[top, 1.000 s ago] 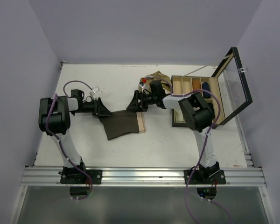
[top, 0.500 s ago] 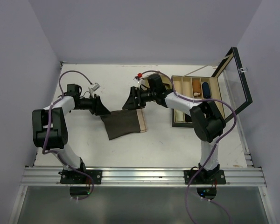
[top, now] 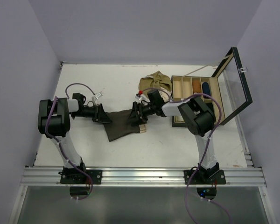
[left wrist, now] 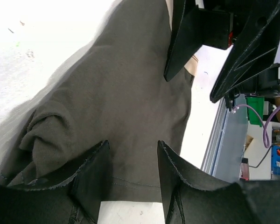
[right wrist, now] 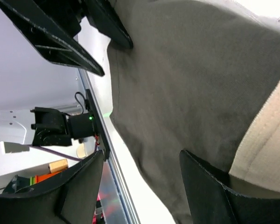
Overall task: Roll the underwear
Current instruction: Fold the underwear
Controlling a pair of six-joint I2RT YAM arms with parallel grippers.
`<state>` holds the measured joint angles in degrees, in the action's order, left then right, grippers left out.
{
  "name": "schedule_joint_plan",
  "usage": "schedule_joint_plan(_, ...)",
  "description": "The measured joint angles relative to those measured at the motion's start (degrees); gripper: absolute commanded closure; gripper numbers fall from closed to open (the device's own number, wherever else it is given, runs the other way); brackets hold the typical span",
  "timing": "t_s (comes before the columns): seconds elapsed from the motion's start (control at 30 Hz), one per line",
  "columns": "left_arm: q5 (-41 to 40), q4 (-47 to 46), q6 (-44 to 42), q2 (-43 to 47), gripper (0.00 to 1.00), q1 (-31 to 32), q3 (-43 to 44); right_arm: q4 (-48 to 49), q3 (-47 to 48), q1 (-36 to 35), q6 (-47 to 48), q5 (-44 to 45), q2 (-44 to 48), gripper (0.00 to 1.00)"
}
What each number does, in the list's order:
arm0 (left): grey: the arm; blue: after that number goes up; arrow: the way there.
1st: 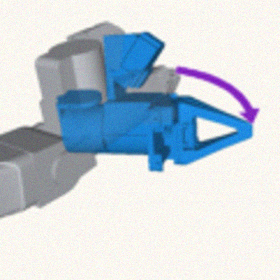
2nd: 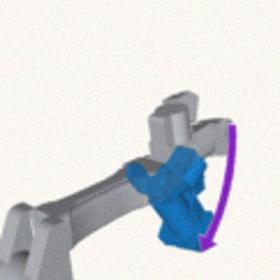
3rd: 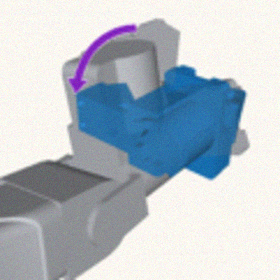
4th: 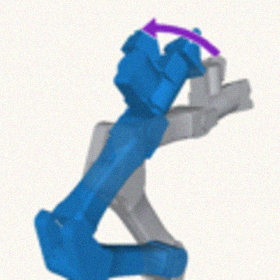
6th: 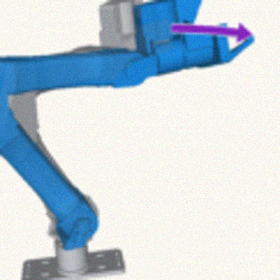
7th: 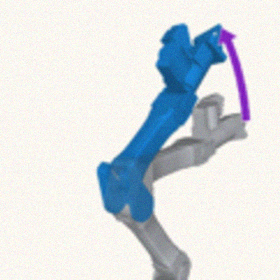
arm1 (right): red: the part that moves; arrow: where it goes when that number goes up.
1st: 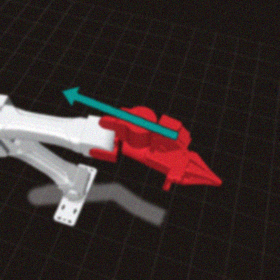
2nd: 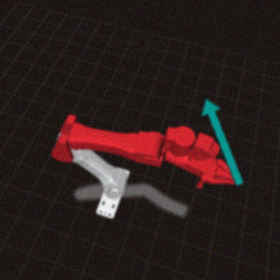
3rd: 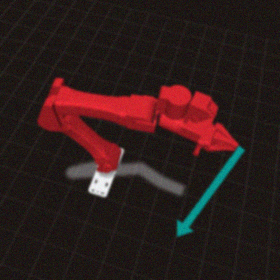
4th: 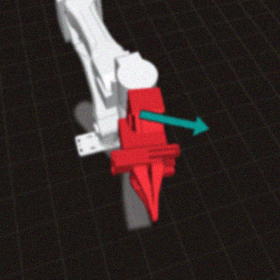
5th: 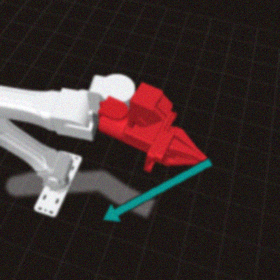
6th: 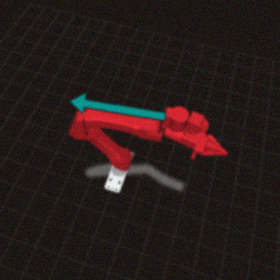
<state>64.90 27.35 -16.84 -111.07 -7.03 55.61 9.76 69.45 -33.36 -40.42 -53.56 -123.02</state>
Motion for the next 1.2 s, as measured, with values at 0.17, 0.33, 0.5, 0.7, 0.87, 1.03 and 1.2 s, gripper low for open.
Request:
schedule_joint_plan(0.17,-1.0,4.0,-3.6,0.1,0.49,-0.4,3.1,6.6,-3.0,-0.2,-5.6,0.5,0.7,0.29)
schedule_joint_plan(0.33,-1.0,11.2,-11.1,5.5,0.47,-0.6,6.2,8.7,-8.0,-1.2,-10.6,1.8,7.8,0.28)
schedule_joint_plan(0.5,0.1,13.3,-13.2,13.3,0.48,-0.3,4.0,7.4,-6.2,-1.4,-6.8,2.3,14.8,0.31)
schedule_joint_plan(0.7,0.4,10.9,-9.4,10.7,0.49,1.6,-2.0,5.8,-2.6,-0.4,-0.4,3.3,10.4,0.36)
schedule_joint_plan(0.87,-1.3,6.0,-5.0,4.4,0.5,1.8,-1.9,4.8,-1.2,1.1,2.1,4.3,3.0,0.37)
schedule_joint_plan(1.03,-1.3,4.3,0.0,-0.7,0.51,1.7,1.9,10.1,-3.7,2.1,-1.7,3.4,0.2,0.43)
schedule_joint_plan(1.2,-2.9,3.8,0.5,-2.8,0.51,1.5,7.6,19.6,-9.1,2.0,-9.5,3.4,0.5,0.44)
